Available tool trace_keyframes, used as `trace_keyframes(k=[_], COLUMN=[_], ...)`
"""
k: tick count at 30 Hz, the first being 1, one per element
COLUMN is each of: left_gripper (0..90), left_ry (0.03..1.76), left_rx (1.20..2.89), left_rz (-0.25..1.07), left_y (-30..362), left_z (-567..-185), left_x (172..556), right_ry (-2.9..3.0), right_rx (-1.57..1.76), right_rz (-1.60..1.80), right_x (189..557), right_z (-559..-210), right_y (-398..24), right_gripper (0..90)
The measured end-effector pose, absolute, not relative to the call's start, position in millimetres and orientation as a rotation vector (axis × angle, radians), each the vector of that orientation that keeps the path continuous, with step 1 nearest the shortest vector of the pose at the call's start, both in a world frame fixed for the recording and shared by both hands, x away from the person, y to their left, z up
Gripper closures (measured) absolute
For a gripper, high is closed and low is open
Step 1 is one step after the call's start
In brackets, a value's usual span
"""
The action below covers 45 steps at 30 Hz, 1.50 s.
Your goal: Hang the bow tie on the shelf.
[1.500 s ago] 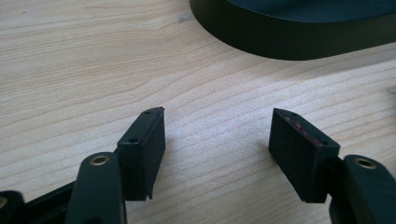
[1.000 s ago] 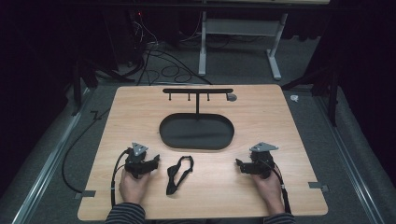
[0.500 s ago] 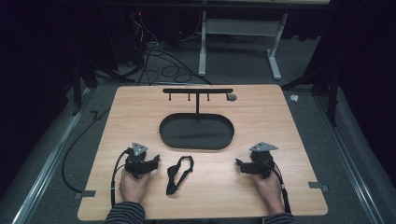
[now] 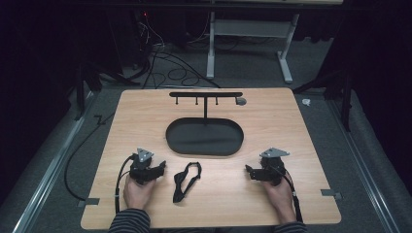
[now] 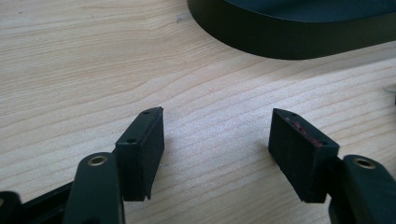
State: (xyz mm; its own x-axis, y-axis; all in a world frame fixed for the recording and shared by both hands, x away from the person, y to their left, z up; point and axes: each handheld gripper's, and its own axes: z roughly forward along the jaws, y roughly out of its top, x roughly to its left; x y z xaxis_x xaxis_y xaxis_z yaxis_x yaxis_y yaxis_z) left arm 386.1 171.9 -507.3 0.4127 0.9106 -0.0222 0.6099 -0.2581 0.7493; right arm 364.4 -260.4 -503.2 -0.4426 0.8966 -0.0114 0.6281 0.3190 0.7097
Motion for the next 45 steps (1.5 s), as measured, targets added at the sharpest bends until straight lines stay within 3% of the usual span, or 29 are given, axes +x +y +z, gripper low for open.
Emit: trace_keyframes(k=[9, 12, 27, 45], left_gripper=[41.0, 42.8, 43.6, 50.6], left_ry=[1.284, 1.28, 1.314, 1.151], left_rx=[1.986, 1.984, 1.925, 1.951], left_rz=[0.584, 0.514, 0.413, 0.327], left_y=[172, 175, 176, 146], left_z=[-506, -503, -482, -458], left_x=[383, 383, 377, 378], right_ry=[2.186, 2.186, 2.186, 2.186], right_rx=[1.351, 1.35, 1.35, 1.35], right_rz=[0.901, 0.901, 0.901, 0.901], right_x=[364, 364, 364, 364], right_z=[-503, -503, -503, -503], right_y=[-260, -260, -260, -260], right_gripper=[20.7, 20.7, 20.7, 20.7])
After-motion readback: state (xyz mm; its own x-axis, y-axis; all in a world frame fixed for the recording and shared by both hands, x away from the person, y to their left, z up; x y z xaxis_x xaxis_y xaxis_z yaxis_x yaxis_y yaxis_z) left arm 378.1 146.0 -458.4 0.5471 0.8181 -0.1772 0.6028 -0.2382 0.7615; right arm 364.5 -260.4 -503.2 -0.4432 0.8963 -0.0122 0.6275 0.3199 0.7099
